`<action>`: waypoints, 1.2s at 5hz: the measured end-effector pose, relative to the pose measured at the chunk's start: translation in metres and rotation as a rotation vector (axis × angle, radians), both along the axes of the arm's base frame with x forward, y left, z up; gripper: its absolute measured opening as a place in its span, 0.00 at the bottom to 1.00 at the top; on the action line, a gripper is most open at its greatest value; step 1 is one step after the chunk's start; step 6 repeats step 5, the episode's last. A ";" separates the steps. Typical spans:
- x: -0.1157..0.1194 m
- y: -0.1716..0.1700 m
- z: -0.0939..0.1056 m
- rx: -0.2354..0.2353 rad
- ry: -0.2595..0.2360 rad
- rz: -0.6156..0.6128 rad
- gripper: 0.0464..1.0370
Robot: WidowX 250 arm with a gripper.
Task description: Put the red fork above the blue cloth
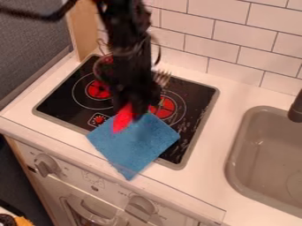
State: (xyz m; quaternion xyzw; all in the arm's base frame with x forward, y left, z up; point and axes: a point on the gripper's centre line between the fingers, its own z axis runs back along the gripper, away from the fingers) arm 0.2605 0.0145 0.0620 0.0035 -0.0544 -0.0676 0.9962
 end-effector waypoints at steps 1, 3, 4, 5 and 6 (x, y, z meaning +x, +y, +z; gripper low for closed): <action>-0.011 -0.003 -0.010 0.002 0.023 -0.012 0.37; -0.006 -0.001 -0.015 0.024 0.030 -0.006 0.46; -0.004 0.000 -0.015 0.029 0.035 -0.006 0.79; -0.006 -0.002 -0.015 0.024 0.044 -0.020 0.97; -0.006 -0.002 -0.015 0.024 0.044 -0.020 0.97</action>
